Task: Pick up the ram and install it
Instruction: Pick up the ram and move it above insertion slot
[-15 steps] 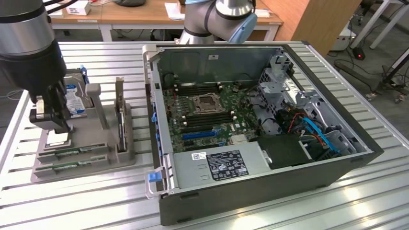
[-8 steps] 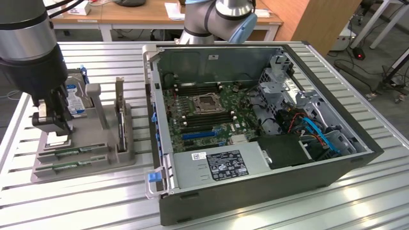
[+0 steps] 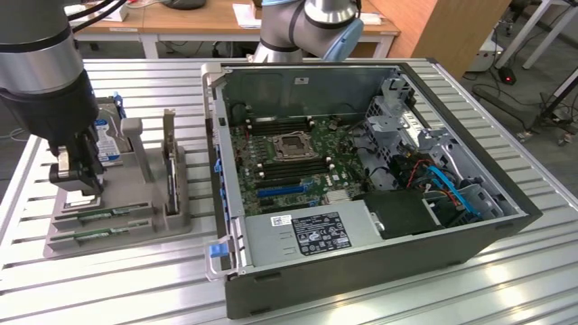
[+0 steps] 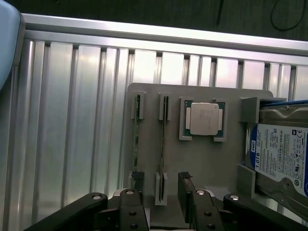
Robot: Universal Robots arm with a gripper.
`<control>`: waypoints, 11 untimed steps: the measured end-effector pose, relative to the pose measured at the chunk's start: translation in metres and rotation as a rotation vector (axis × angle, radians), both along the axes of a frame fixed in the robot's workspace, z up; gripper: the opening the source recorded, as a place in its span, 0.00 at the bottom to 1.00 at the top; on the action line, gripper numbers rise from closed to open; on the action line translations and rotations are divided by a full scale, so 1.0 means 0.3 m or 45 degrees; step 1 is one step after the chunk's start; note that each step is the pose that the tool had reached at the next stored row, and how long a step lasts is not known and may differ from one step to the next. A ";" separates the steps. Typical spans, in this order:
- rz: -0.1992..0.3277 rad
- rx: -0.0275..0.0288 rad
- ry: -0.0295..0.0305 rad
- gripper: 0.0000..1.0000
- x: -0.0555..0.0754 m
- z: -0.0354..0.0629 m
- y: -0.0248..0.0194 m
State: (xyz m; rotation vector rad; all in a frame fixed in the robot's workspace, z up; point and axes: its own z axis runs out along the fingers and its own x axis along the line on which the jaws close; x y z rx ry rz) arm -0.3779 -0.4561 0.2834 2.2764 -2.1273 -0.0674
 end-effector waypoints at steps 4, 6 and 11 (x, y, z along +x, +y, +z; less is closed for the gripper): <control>0.000 0.0001 -0.0001 0.41 0.000 -0.011 0.000; 0.000 0.0000 -0.0001 0.41 0.000 -0.015 0.000; 0.000 0.0000 -0.0001 0.41 0.000 -0.023 0.000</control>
